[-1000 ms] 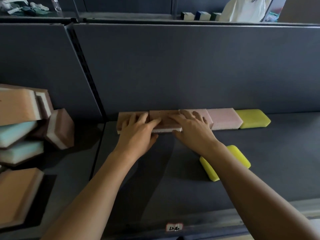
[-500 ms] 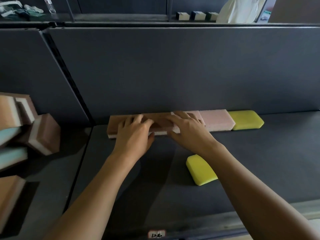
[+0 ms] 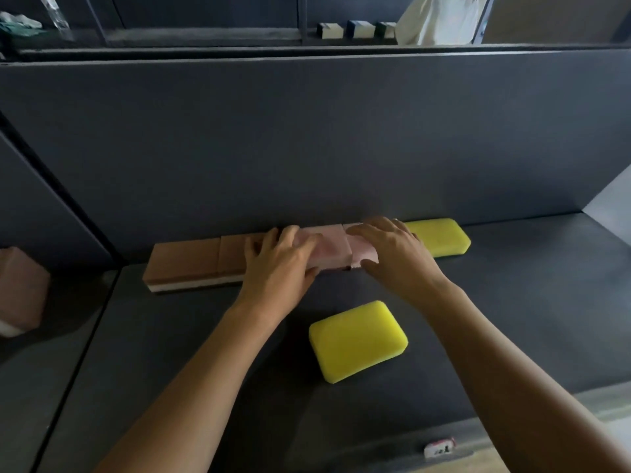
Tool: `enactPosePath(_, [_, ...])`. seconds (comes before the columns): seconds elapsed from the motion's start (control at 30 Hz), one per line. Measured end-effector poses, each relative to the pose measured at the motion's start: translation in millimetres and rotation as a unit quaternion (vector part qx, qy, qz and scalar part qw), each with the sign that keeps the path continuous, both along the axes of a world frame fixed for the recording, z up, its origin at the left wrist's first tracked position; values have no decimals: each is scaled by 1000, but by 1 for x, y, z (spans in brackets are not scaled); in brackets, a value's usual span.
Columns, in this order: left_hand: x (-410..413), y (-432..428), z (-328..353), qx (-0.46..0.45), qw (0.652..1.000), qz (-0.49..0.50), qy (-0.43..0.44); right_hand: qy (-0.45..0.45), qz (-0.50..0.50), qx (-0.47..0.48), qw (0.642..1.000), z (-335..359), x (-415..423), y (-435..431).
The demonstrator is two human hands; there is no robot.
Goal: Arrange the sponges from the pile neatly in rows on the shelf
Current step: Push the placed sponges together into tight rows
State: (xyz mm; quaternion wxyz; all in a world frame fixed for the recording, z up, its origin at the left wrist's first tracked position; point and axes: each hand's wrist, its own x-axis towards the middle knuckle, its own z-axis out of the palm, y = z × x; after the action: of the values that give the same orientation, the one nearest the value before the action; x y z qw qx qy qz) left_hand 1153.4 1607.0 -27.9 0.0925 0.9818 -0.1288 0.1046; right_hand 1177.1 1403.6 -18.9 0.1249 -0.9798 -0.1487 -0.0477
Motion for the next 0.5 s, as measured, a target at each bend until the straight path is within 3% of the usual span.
enactPosePath(0.5, [7,-7,-1,-5,1000,12,3,5,12,-2,1000,-5,12,-7])
